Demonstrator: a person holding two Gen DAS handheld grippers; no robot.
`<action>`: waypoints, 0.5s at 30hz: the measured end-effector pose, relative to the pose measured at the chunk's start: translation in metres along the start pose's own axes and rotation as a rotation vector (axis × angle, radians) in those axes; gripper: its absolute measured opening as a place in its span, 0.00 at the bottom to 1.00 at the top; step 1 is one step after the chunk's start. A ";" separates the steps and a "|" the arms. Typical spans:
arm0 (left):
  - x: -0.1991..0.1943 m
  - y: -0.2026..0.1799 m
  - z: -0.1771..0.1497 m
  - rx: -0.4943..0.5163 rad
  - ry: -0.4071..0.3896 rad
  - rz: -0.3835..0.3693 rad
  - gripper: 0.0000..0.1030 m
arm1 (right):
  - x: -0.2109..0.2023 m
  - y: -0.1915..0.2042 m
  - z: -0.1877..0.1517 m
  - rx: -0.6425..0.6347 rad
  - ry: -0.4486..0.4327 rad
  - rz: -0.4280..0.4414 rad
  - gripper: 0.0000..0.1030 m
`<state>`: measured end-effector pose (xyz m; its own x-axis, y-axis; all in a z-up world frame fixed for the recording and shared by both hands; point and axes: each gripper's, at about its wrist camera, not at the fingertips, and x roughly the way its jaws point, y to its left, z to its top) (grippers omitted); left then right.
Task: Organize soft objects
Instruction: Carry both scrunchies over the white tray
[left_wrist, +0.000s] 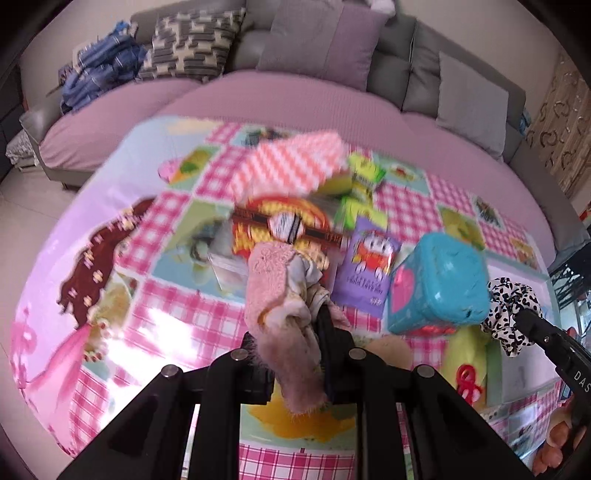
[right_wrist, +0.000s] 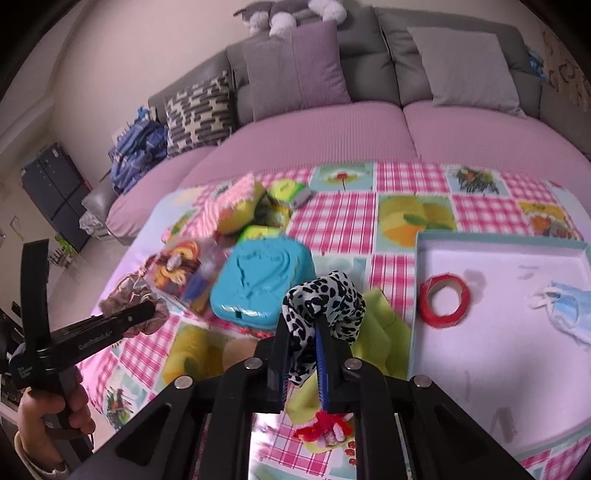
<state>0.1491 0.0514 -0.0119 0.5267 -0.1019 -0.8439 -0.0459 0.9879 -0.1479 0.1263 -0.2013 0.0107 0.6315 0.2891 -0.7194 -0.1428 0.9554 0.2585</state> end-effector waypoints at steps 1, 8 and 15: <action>-0.006 -0.001 0.001 0.001 -0.019 0.003 0.20 | -0.007 0.001 0.002 -0.001 -0.019 -0.001 0.13; -0.040 -0.013 0.009 0.027 -0.122 0.006 0.20 | -0.032 0.001 0.009 0.000 -0.091 0.002 0.13; -0.052 -0.046 0.012 0.107 -0.155 -0.015 0.20 | -0.041 -0.020 0.011 0.045 -0.110 -0.054 0.13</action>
<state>0.1338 0.0126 0.0443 0.6515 -0.1056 -0.7513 0.0490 0.9941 -0.0972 0.1114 -0.2331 0.0425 0.7172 0.2267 -0.6589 -0.0737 0.9650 0.2518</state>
